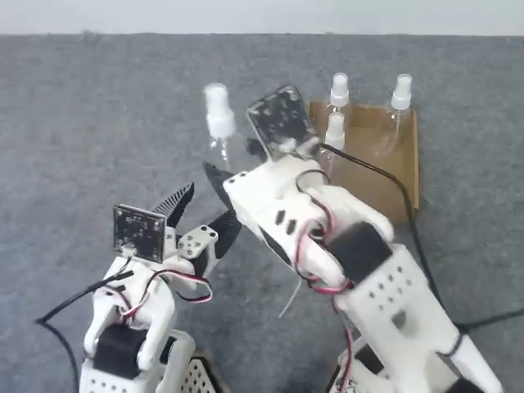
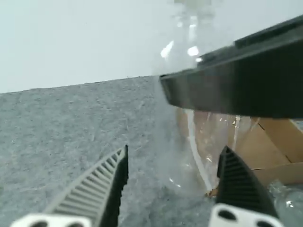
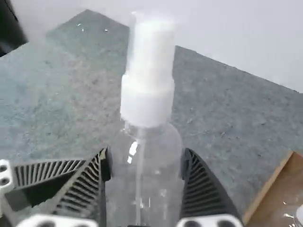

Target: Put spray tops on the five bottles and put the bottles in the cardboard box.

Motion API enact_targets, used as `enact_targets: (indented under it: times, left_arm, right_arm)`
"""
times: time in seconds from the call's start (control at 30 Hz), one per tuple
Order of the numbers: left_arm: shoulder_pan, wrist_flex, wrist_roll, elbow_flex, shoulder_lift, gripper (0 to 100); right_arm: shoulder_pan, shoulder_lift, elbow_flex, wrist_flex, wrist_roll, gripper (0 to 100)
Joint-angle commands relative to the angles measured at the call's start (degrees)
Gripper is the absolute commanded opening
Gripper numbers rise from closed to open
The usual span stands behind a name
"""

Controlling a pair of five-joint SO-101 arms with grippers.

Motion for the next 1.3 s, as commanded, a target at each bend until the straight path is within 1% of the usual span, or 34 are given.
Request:
enact_targets:
  times: [0.0,0.13,0.23,0.33,0.43,0.57,0.67,0.73,0.83,0.93,1.1,1.27]
  left_arm:
    - [0.09,-1.93,-0.26,-0.31,0.0,28]
    - [0.26,-1.85,-0.26,-0.31,0.0,28]
    - [0.26,-0.7,-0.18,-0.4,-0.26,28]
    - [0.26,-0.79,-0.18,-0.4,-0.09,28]
    - [0.26,-0.88,-0.18,-0.31,-0.09,28]
    - [0.26,-0.88,-0.09,-0.31,-0.09,28]
    - [0.26,-0.88,-0.09,-0.31,-0.09,28]
    - [0.26,-0.88,-0.09,-0.31,-0.09,28]
    - [0.26,-0.88,-0.09,-0.31,-0.09,28]
    - [0.26,-0.88,-0.09,-0.31,-0.09,28]
    - [0.26,-0.88,-0.09,-0.31,-0.09,28]
    - [0.26,-1.05,-0.09,0.57,-0.09,28]
  right_arm:
    - [-0.57,-5.76,-4.13,3.3,-0.26,0.6]
    - [0.04,-5.93,-4.13,3.91,-0.18,0.6]
    - [3.82,-5.93,-4.57,3.91,0.53,0.6]
    - [10.24,-5.93,-4.57,4.09,4.57,0.6]
    - [17.36,-6.02,-6.68,7.69,7.91,0.6]
    - [26.59,-6.02,-10.99,13.85,10.46,0.6]
    - [34.42,-5.85,-10.46,14.37,11.69,0.6]
    - [38.81,-5.41,-7.56,12.7,11.52,0.6]
    - [44.09,-3.82,-0.97,5.85,11.43,0.6]
    - [46.9,-1.8,6.42,-3.47,11.34,0.6]
    - [47.16,1.98,18.2,-21.76,6.77,0.6]
    - [47.34,7.16,26.37,-36.97,6.33,0.6]
